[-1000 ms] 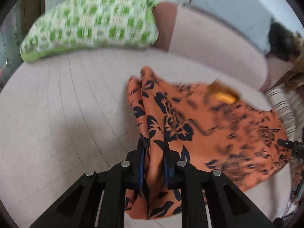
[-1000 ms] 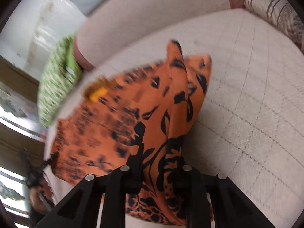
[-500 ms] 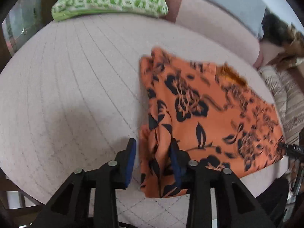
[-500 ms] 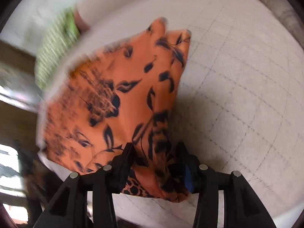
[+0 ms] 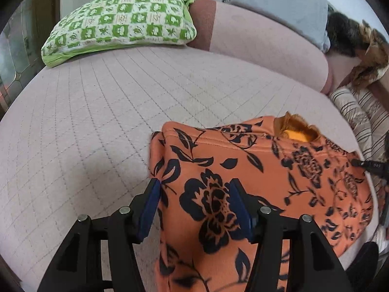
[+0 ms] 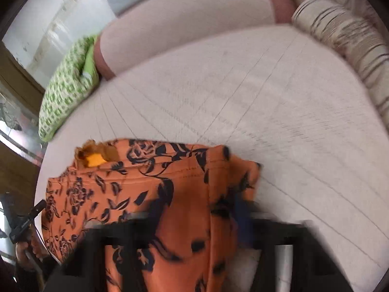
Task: Fold small clothes
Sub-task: 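Lift the hem with both tools and fold it toward the collar, then release, then smooth the folded blouse flat with both tools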
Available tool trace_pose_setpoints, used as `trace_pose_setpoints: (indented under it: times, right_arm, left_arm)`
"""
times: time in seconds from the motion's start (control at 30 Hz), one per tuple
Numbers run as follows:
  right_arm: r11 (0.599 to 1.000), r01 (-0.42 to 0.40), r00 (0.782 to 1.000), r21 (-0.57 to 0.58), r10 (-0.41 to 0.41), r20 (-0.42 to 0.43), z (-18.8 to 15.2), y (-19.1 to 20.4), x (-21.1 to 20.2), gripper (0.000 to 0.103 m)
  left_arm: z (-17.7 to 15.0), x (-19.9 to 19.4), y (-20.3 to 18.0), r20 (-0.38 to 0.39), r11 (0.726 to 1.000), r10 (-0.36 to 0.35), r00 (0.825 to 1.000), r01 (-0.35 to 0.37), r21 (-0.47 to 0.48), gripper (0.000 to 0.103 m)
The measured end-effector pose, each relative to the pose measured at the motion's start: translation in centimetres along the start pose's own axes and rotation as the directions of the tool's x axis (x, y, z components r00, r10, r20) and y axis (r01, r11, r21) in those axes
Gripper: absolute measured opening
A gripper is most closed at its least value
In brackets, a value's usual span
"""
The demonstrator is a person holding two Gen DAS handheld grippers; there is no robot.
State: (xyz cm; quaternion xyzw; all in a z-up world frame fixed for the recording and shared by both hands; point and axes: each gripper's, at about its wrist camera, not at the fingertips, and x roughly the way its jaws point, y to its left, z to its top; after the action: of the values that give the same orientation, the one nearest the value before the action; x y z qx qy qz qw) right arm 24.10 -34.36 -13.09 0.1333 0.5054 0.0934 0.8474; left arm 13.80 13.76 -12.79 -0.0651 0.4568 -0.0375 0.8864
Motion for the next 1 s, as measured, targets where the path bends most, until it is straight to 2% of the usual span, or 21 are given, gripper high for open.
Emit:
trace_pose_setpoints:
  times: [0.1, 0.13, 0.2, 0.23, 0.27, 0.33, 0.37, 0.4, 0.43, 0.53, 0.57, 0.63, 0.67, 0.7, 0.73, 0.77, 0.8, 0.83, 0.87, 0.93, 1.0]
  right_arm:
    - [0.991, 0.1, 0.987, -0.084, -0.088, 0.135, -0.2, 1.6, -2.9, 0.006]
    - [0.983, 0.164, 0.978, -0.088, -0.15, 0.147, -0.3, 1.2, -2.7, 0.007]
    - [0.982, 0.188, 0.979, -0.032, -0.185, 0.089, -0.3, -1.2, -0.4, 0.01]
    - [0.989, 0.151, 0.988, 0.012, -0.151, 0.029, -0.8, -2.5, 1.2, 0.013]
    - [0.991, 0.135, 0.989, 0.02, -0.135, 0.053, -0.9, -2.4, 1.2, 0.015]
    - [0.99, 0.137, 0.984, 0.018, -0.138, 0.108, -1.1, -2.0, -0.1, 0.029]
    - [0.988, 0.145, 0.98, 0.044, -0.149, 0.135, -1.2, -2.1, -1.2, 0.049]
    - [0.985, 0.146, 0.972, 0.088, -0.159, 0.175, -1.5, -2.2, -2.6, 0.062]
    - [0.987, 0.121, 0.968, 0.11, -0.141, 0.207, -1.8, -2.3, -3.9, 0.062]
    - [0.996, -0.065, 0.972, 0.069, 0.048, 0.228, -4.0, -0.1, -7.7, 0.062]
    - [0.991, -0.127, 0.969, 0.042, 0.114, 0.219, -4.8, 0.6, -8.6, 0.065]
    - [0.951, -0.309, 0.942, 0.005, 0.306, 0.138, -6.8, 2.7, -8.5, 0.074]
    - [0.932, -0.362, 0.929, 0.016, 0.359, 0.092, -7.8, 3.1, -7.7, 0.075]
    - [0.942, -0.332, 0.943, 0.048, 0.329, 0.05, -8.8, 2.8, -6.3, 0.075]
    - [0.968, -0.231, 0.973, 0.099, 0.232, 0.002, -9.8, 1.6, -4.4, 0.075]
    - [0.968, -0.193, 0.98, 0.162, 0.198, -0.012, -10.5, -0.1, -3.0, 0.068]
    - [0.943, -0.218, 0.976, 0.251, 0.214, 0.041, -11.4, -2.0, -2.8, 0.042]
    - [0.919, -0.233, 0.972, 0.317, 0.222, 0.073, -12.0, -3.1, -3.5, 0.032]
    - [0.912, -0.244, 0.97, 0.329, 0.231, 0.081, -12.2, -3.1, -4.1, 0.031]
    - [0.938, -0.207, 0.978, 0.277, 0.195, 0.071, -12.5, -2.5, -5.0, 0.031]
    - [0.946, -0.198, 0.98, 0.257, 0.188, 0.06, -12.9, -1.8, -6.0, 0.033]
  left_arm:
    - [0.0, -0.5, 0.2, 0.041, 1.0, -0.002, 0.999, 0.002, 0.007, 0.059]
    - [0.0, -0.7, 0.2, 0.055, 1.0, 0.0, 0.998, 0.0, 0.007, 0.059]
    - [0.0, -1.3, 0.2, 0.079, 1.0, 0.001, 0.997, 0.0, -0.007, 0.059]
    - [0.0, -1.5, 0.1, 0.083, 1.0, -0.005, 0.997, 0.006, -0.014, 0.059]
    - [-0.2, -2.0, -0.3, 0.088, 1.0, -0.01, 0.996, 0.011, -0.008, 0.059]
    - [-0.5, -3.0, -1.2, 0.11, 1.0, -0.015, 0.994, 0.012, 0.026, 0.059]
    - [-0.8, -3.9, -1.8, 0.133, 0.999, -0.02, 0.991, 0.014, 0.041, 0.059]
    - [-1.0, -4.5, -2.4, 0.147, 0.999, -0.032, 0.989, 0.026, 0.045, 0.059]
    - [-1.4, -5.0, -2.9, 0.154, 0.998, -0.054, 0.987, 0.046, 0.051, 0.059]
    - [-2.9, -5.4, -4.8, 0.159, 0.992, -0.077, 0.984, 0.06, 0.108, 0.06]
    - [-3.6, -4.6, -5.4, 0.139, 0.989, -0.068, 0.988, 0.048, 0.139, 0.06]
    - [-4.3, -2.9, -5.9, 0.1, 0.987, -0.033, 0.994, 0.017, 0.16, 0.06]
    - [-4.7, -1.5, -6.0, 0.057, 0.985, -0.009, 0.998, -0.001, 0.171, 0.06]
    - [-5.1, -0.4, -6.1, 0.021, 0.985, 0.011, 1.0, -0.015, 0.175, 0.06]
    - [-5.2, -0.4, -6.1, 0.038, 0.985, 0.012, 0.999, -0.019, 0.171, 0.06]
    - [-5.2, -0.8, -6.2, 0.042, 0.986, 0.014, 0.999, -0.021, 0.168, 0.06]
    - [-5.0, -1.5, -6.3, 0.036, 0.988, 0.014, 0.999, -0.019, 0.156, 0.06]
    - [-4.8, -2.6, -6.2, 0.044, 0.991, -0.006, 0.999, 0.0, 0.137, 0.06]
    - [-4.7, -4.0, -6.2, 0.074, 0.992, -0.033, 0.997, 0.023, 0.128, 0.06]
    - [-4.7, -6.0, -6.5, 0.126, 0.989, -0.044, 0.991, 0.026, 0.142, 0.071]
    - [-5.0, -6.9, -6.9, 0.15, 0.988, -0.047, 0.988, 0.024, 0.152, 0.073]
